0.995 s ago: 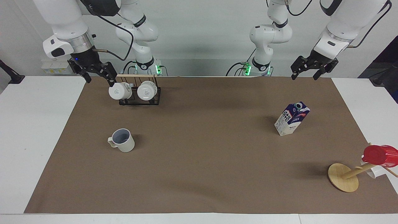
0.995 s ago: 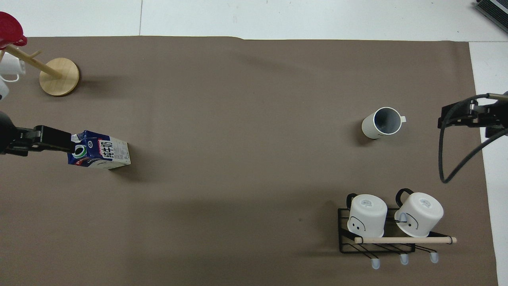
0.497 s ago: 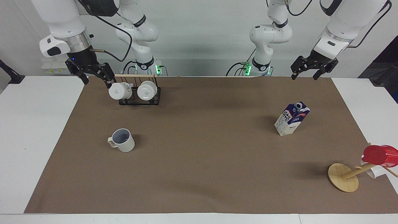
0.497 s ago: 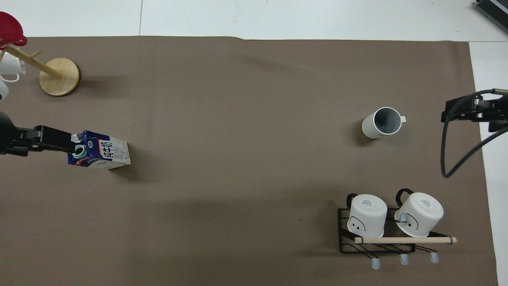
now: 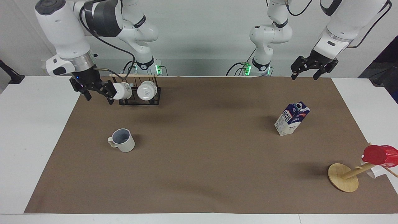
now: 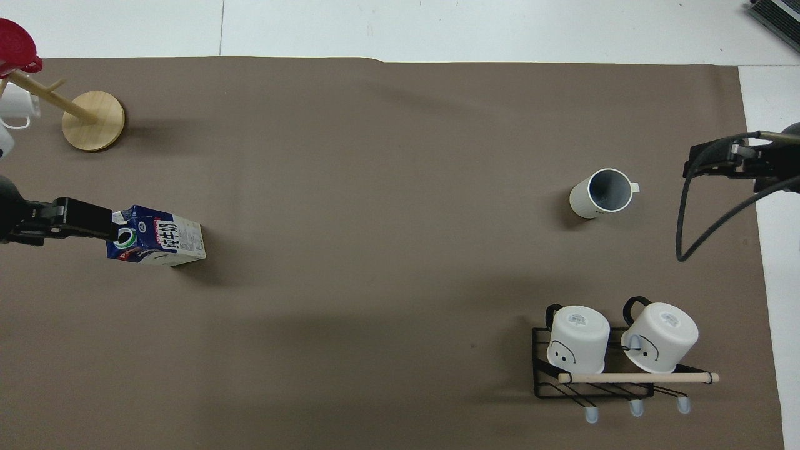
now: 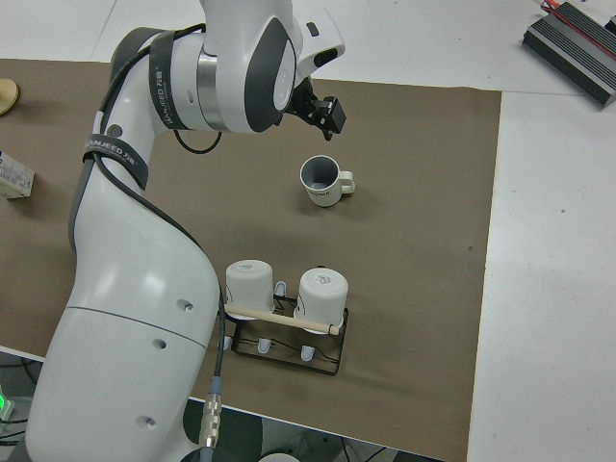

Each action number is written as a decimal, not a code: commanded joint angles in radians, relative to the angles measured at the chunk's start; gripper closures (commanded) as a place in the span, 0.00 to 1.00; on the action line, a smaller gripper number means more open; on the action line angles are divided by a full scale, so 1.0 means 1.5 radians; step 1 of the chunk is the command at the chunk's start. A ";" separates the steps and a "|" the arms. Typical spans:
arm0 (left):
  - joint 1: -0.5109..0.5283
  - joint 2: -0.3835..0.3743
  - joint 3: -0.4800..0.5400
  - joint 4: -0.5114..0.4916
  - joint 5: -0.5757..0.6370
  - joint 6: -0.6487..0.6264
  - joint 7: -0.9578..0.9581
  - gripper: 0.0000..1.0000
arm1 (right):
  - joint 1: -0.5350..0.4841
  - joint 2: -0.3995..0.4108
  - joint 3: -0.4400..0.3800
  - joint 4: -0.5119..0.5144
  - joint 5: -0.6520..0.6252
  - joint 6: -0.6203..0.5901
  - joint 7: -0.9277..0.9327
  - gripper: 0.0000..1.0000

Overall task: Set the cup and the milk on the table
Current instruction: 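Reach the right gripper down and grasp the white mug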

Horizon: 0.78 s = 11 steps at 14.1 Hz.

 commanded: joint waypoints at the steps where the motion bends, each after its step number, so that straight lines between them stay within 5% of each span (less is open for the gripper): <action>1: 0.007 -0.001 -0.001 0.011 -0.008 -0.015 0.009 0.00 | 0.002 0.032 -0.001 -0.031 0.000 0.061 -0.023 0.00; 11: 0.007 -0.001 -0.001 0.011 -0.008 -0.015 0.009 0.00 | 0.041 0.109 0.004 -0.121 -0.001 0.202 -0.015 0.00</action>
